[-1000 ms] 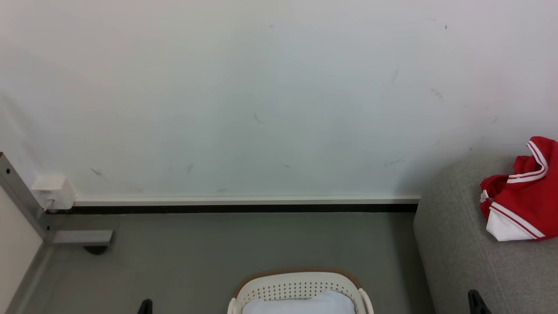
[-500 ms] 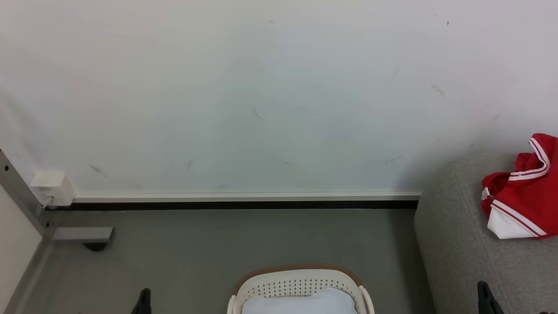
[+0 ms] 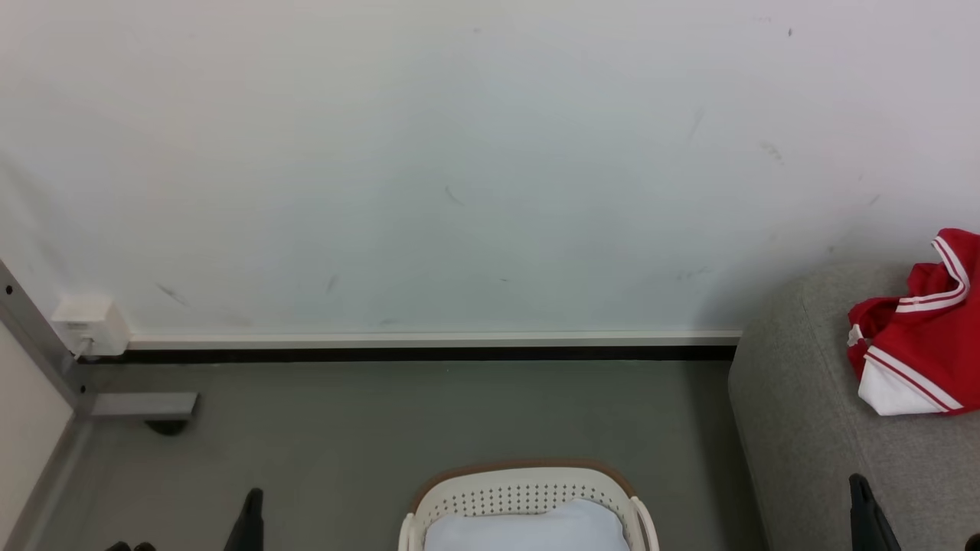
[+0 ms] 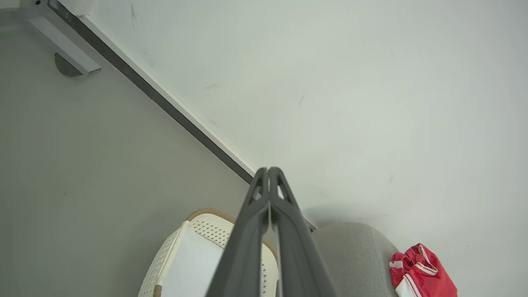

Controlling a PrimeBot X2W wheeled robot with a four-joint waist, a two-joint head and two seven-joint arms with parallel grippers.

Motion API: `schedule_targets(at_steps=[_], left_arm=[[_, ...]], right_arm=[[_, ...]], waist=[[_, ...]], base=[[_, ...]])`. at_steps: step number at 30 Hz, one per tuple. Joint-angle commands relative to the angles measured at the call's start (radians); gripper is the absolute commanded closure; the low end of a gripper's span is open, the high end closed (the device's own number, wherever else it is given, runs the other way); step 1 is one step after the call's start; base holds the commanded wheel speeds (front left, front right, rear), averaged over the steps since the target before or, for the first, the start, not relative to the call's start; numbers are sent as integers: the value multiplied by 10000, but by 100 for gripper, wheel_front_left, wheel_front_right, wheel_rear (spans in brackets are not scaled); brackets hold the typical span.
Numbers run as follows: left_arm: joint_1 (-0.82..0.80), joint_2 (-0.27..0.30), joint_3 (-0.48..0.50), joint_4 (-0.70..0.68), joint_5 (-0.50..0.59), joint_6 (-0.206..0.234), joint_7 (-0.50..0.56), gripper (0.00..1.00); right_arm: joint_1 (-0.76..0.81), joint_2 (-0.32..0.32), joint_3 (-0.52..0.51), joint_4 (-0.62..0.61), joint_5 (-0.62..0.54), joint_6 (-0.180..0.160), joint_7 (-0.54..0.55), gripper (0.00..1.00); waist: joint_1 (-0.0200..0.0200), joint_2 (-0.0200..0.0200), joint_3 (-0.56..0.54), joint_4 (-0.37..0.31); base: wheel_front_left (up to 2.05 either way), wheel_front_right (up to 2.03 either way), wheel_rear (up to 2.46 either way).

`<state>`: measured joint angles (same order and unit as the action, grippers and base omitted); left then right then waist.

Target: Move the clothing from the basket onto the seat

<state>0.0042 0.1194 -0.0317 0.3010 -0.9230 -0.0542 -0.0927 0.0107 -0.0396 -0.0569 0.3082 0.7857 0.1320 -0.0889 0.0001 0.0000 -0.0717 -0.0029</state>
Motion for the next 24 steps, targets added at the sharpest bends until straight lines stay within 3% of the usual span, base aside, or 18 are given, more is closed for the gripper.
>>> schedule_targets(at_steps=[1,24], left_arm=[[-251,37,124,-157,-348,-78,58,100],[-593,-223,604,-307,-2666,-333,772,100]], right_arm=[[-306,-100,-51,-182,335,-6,57,100],[-651,-121,-247,-354,3125,-11,761,100]], waist=[[0,0,9,1],[-1,0,208,9]], base=[[0,0,0],[0,0,0]])
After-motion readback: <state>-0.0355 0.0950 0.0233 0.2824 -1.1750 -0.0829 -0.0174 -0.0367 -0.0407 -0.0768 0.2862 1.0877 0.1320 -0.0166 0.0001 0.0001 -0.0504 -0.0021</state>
